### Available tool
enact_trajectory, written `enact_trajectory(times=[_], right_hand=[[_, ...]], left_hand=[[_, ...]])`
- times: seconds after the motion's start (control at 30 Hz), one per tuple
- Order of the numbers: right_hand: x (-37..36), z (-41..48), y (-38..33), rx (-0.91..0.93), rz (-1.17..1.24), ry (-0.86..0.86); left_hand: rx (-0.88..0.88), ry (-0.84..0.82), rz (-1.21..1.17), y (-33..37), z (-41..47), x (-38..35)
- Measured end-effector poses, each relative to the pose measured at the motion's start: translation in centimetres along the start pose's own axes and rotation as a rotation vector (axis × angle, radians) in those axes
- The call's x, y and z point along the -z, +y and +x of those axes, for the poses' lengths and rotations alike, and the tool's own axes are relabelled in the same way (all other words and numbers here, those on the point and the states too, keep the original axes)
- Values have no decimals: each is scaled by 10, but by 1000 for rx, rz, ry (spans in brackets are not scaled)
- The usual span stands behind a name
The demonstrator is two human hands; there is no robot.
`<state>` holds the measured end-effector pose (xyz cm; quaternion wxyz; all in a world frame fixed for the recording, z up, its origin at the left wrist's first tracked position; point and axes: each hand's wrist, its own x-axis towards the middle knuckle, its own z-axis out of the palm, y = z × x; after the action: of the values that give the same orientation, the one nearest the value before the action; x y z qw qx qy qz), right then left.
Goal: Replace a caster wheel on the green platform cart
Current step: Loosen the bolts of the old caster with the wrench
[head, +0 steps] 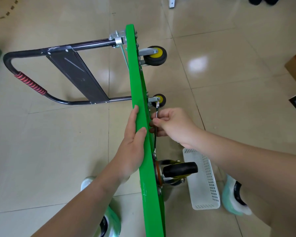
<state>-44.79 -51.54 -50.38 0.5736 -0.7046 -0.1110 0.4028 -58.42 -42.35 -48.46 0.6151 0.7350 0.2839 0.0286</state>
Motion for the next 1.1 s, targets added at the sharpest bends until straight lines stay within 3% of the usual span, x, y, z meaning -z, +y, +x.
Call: enact_trajectory(times=[0.33, 1.1], right_hand=[[1, 3, 3, -29, -31, -74], [-1, -17, 1, 180, -266, -63]], left_hand=[[-14, 5, 14, -5, 2, 2], [-13, 16, 43, -4, 2, 1]])
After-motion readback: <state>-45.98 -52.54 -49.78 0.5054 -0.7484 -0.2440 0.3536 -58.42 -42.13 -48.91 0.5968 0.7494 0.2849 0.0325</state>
